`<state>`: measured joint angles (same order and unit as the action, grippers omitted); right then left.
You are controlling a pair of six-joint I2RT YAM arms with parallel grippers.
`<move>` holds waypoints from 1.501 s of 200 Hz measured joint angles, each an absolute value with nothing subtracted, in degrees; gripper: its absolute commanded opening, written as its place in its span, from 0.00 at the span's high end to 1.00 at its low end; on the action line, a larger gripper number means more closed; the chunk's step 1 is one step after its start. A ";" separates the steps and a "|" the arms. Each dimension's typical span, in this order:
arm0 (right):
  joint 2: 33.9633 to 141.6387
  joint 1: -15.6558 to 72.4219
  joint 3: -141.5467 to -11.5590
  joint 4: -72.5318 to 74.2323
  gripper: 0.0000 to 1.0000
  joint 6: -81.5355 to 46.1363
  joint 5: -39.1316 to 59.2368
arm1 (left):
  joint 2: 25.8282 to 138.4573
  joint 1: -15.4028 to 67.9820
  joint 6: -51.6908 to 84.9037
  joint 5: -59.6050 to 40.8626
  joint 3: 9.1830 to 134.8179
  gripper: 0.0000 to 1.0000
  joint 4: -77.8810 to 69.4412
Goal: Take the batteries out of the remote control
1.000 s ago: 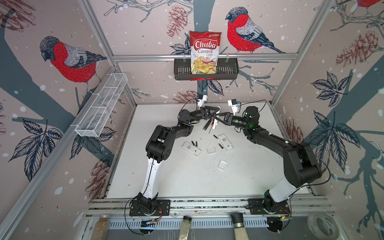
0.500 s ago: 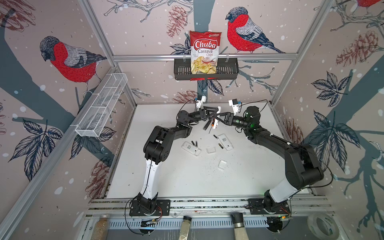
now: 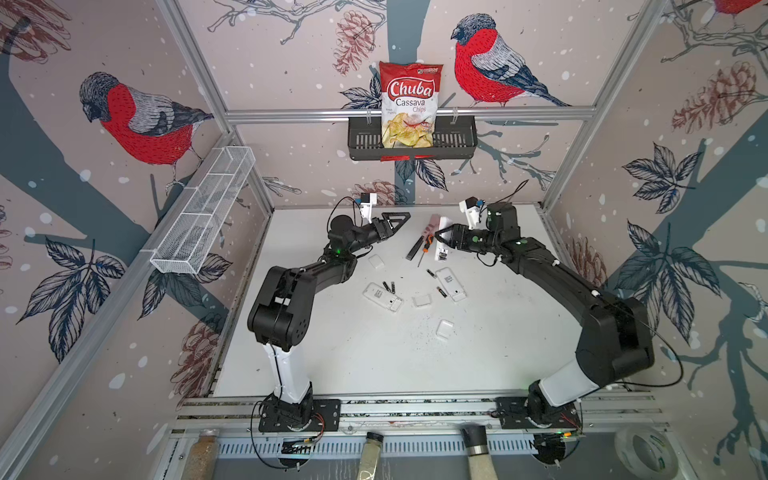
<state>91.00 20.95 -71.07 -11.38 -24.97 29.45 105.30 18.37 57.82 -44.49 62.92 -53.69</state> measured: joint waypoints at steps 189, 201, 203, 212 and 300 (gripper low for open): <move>117.12 20.95 -88.29 -43.70 0.56 -14.17 -10.33 | 108.77 26.11 31.53 -24.80 72.66 0.03 -12.95; 118.21 20.97 -88.38 -43.70 0.56 -13.61 -10.74 | 109.10 26.11 31.51 -24.27 72.84 0.03 -12.84; 118.37 20.97 -88.38 -43.70 0.56 -13.58 -10.79 | 109.14 26.11 31.51 -24.21 72.88 0.03 -12.82; 119.04 21.04 -88.38 -43.68 0.56 -13.45 -10.98 | 109.30 26.11 31.48 -24.21 72.95 0.03 -12.75; 120.55 26.61 -87.77 -39.51 0.56 -11.94 -8.45 | 109.36 26.37 31.09 -23.94 73.19 0.03 -10.90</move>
<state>120.55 26.61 -87.77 -39.51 -11.94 -8.45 109.36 26.37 31.09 -23.94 73.19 -10.90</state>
